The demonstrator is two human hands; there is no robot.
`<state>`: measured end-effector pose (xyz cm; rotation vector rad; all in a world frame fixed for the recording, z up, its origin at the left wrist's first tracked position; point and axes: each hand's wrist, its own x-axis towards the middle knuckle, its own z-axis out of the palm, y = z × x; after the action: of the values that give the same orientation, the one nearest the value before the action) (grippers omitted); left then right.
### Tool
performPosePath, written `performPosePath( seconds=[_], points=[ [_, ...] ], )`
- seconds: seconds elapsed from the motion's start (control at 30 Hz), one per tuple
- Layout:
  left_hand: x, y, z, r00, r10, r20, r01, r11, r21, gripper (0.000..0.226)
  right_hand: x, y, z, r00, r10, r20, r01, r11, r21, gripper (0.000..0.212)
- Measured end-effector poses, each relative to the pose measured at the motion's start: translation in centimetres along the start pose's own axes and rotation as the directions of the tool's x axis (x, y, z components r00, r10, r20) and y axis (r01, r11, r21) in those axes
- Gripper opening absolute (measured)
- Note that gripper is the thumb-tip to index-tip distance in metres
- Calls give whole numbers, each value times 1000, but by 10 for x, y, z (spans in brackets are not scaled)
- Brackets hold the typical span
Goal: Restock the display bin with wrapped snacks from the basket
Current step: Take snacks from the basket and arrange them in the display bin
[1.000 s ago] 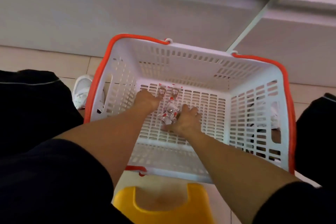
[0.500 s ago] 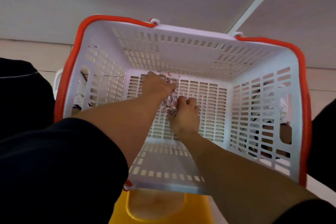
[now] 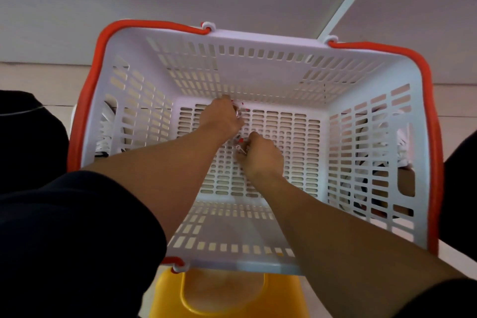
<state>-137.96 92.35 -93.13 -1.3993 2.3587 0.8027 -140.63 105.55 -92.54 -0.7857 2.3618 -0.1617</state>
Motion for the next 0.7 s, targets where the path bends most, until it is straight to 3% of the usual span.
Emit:
performPosePath(
  seconds=[0.13,0.23,0.4,0.5,0.57,0.63,0.7],
  points=[
    [-1,-8,6,998,55,14,-55,998,18,62,0,13,-9,996,75,45,-68,986,-152,27],
    [1,-8,6,997,76,5,-75,997,-29,57,-2,22,-16,981,142,129,-123,981,-149,42],
    [10,-7,-4,985,69,160,-59,996,-66,52,-7,16,-3,987,60,148,-43,992,-119,66],
    [12,-3,-12,960,91,266,-54,988,-144,45,-7,9,8,991,-54,125,75,983,-170,52],
    [12,-1,-15,938,78,337,22,959,-283,26,-5,4,11,983,-94,156,122,975,-184,41],
    [12,-2,-17,896,52,440,154,895,-419,19,-1,0,8,967,-112,230,142,983,-119,33],
    [11,-5,-17,849,39,527,264,833,-486,17,6,-1,3,945,-81,316,57,995,86,26]
  ],
)
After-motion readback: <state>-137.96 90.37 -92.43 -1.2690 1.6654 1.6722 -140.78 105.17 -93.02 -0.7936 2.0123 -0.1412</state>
